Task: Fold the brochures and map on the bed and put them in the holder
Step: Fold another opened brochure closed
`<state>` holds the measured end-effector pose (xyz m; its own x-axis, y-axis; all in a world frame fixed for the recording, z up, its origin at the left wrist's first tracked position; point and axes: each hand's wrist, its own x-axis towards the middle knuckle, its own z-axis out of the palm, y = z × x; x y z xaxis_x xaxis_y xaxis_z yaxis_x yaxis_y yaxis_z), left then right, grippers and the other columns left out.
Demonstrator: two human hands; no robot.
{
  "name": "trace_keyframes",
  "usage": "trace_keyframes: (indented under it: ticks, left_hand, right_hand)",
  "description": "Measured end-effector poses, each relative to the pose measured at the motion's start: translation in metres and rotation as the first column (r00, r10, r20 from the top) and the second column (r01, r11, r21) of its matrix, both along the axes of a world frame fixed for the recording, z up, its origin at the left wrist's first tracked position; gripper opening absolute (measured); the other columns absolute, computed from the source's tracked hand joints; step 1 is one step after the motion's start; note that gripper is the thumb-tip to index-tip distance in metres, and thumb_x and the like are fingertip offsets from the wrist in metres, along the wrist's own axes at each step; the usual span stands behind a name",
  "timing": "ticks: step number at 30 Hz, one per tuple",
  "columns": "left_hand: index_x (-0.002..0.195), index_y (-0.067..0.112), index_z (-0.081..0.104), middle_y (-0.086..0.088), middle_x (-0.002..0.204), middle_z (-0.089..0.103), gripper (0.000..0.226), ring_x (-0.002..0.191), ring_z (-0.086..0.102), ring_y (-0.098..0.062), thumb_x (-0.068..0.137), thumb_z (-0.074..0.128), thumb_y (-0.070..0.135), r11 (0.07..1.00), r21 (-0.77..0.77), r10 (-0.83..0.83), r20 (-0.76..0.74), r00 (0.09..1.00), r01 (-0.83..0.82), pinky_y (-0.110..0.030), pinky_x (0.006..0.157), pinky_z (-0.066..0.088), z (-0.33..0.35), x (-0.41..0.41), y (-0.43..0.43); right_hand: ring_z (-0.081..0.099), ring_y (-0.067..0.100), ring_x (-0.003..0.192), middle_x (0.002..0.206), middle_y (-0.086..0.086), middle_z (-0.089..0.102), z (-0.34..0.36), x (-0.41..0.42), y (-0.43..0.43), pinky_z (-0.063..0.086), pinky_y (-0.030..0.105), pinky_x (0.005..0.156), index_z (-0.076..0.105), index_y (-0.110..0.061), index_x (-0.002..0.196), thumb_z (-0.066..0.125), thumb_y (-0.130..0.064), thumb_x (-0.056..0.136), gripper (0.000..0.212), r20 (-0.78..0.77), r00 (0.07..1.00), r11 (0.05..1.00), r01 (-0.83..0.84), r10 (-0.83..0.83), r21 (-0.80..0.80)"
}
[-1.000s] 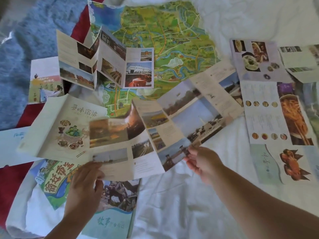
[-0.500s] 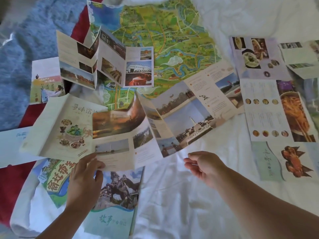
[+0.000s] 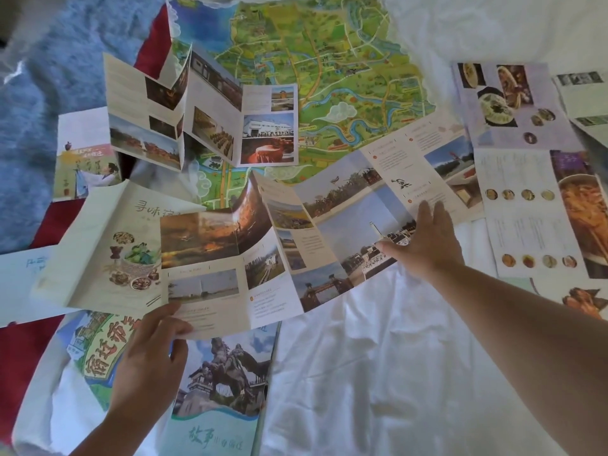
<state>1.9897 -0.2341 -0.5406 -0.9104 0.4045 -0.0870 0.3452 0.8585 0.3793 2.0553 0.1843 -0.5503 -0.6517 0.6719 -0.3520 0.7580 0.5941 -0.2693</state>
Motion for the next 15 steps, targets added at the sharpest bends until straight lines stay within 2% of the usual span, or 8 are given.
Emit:
trace_keyframes:
  ticks: [4,7,9,12,13,15]
  left_hand:
    - [0.076,0.012,0.063,-0.009,0.12,0.061,0.026,0.095,0.062,-0.032,0.073,0.072,-0.012,1.0,0.003,0.019,0.006,1.0,-0.019,-0.031,0.06,0.046,-0.002,-0.007,0.002]
    - [0.077,0.011,0.063,-0.009,0.119,0.061,0.026,0.092,0.062,-0.033,0.073,0.071,-0.014,1.0,-0.017,0.022,0.008,1.0,-0.022,-0.031,0.062,0.044,-0.003,-0.013,0.001]
    - [0.076,0.011,0.063,-0.01,0.118,0.062,0.028,0.09,0.063,-0.034,0.071,0.071,-0.015,1.0,-0.023,0.011,0.003,1.0,-0.011,-0.031,0.061,0.043,-0.001,-0.014,0.0]
    - [0.076,0.01,0.063,-0.011,0.118,0.063,0.028,0.089,0.063,-0.036,0.07,0.071,-0.017,1.0,-0.012,-0.003,-0.012,1.0,0.003,-0.032,0.059,0.046,0.001,-0.014,0.002]
    - [0.078,0.008,0.064,-0.012,0.118,0.062,0.027,0.09,0.064,-0.036,0.071,0.069,-0.017,1.0,-0.005,-0.004,-0.02,1.0,0.004,-0.034,0.059,0.05,0.002,-0.015,0.003]
    - [0.084,0.004,0.066,-0.014,0.118,0.062,0.022,0.089,0.063,-0.036,0.075,0.063,-0.015,1.0,0.004,-0.01,-0.041,0.999,0.01,-0.041,0.059,0.055,0.005,-0.015,0.005]
  right_hand:
    - [0.005,0.028,0.151,0.164,0.012,0.0,-0.016,-0.004,0.003,0.022,0.047,0.119,-0.001,-0.008,0.156,0.064,-0.068,0.078,0.118,0.11,0.992,0.997,-0.053,0.06,-0.062]
    - [0.014,0.028,0.15,0.163,0.013,0.008,-0.022,-0.001,-0.008,0.028,0.047,0.116,0.005,-0.008,0.156,0.059,-0.062,0.085,0.104,0.094,0.993,0.996,-0.072,0.076,-0.048]
    - [0.027,0.029,0.144,0.159,0.013,0.022,-0.021,-0.001,-0.016,0.036,0.046,0.11,0.015,-0.007,0.154,0.054,-0.057,0.091,0.089,0.078,0.993,0.996,-0.089,0.088,0.002]
    - [0.054,0.033,0.12,0.135,0.011,0.052,-0.014,-0.002,-0.021,0.046,0.041,0.088,0.045,-0.011,0.135,0.047,-0.044,0.098,0.05,0.054,0.99,0.981,-0.139,0.133,0.136]
    - [0.059,0.033,0.109,0.122,0.011,0.059,-0.011,-0.002,-0.022,0.046,0.038,0.08,0.053,-0.012,0.124,0.044,-0.038,0.1,0.037,0.041,0.988,0.974,-0.153,0.149,0.165]
    - [0.062,0.031,0.099,0.109,0.009,0.063,-0.004,-0.002,-0.023,0.041,0.031,0.07,0.059,-0.013,0.111,0.039,-0.03,0.101,0.028,0.066,0.977,0.955,-0.213,0.203,0.208]
